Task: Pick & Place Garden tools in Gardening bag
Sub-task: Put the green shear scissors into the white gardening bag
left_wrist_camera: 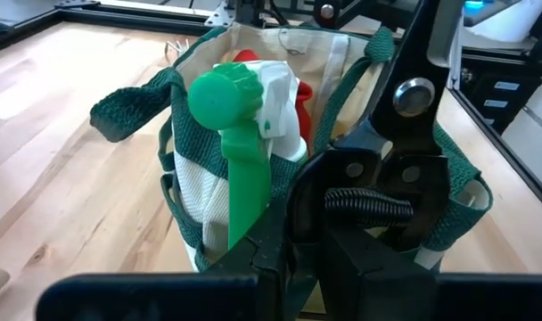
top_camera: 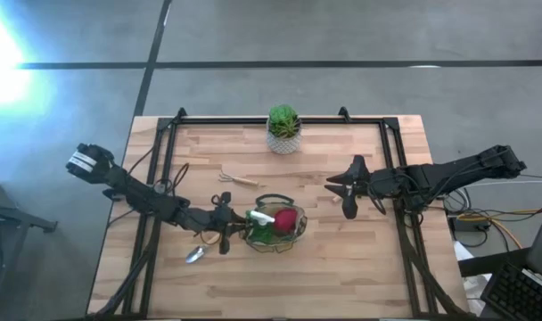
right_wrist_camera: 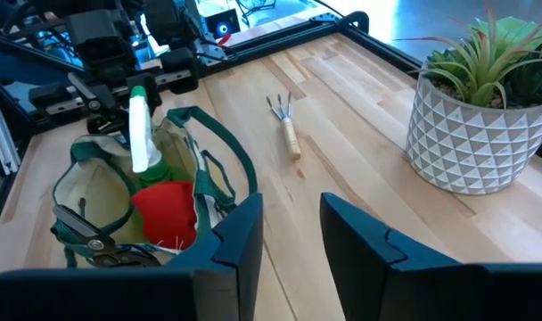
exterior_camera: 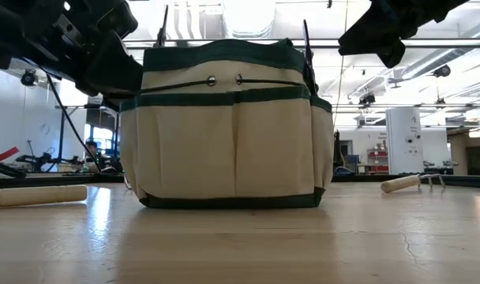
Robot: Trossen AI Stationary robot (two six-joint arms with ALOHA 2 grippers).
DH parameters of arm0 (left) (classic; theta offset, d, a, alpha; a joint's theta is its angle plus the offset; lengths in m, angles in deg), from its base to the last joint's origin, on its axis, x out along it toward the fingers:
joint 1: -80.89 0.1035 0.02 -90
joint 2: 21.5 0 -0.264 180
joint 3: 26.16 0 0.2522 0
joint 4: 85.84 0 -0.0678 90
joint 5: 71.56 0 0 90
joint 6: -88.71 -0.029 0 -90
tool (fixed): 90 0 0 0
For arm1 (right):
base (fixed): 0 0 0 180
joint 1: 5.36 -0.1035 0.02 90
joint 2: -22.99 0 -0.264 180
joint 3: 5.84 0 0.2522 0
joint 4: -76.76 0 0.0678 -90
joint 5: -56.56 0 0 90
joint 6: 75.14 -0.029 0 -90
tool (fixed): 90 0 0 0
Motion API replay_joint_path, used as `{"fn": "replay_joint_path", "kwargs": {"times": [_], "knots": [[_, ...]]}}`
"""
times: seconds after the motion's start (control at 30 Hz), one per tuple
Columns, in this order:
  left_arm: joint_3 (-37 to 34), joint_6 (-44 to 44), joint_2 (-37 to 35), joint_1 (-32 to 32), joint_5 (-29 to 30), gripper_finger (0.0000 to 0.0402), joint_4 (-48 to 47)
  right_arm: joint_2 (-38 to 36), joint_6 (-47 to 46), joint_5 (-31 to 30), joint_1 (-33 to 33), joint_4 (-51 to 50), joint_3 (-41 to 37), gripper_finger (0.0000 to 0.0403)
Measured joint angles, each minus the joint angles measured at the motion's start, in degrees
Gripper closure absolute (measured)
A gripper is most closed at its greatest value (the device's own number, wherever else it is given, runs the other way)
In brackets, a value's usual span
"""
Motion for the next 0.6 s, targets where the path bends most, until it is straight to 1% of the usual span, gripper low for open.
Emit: {"fn": "replay_joint_path", "kwargs": {"times": [0.17,0.37,0.6], "knots": [[0.00,-0.62,0.00,0.17,0.29,0.0361,-0.08,0.00,0.00,0.00,0.00,0.00,0.00,0.0307],[-0.02,-1.12,0.94,0.19,2.14,0.0361,0.07,0.00,0.01,-0.02,0.00,0.00,0.00,0.0316],[-0.02,-1.08,2.47,0.19,3.39,0.0361,0.65,0.00,0.01,-0.02,0.00,0.00,0.00,0.0309]]}}
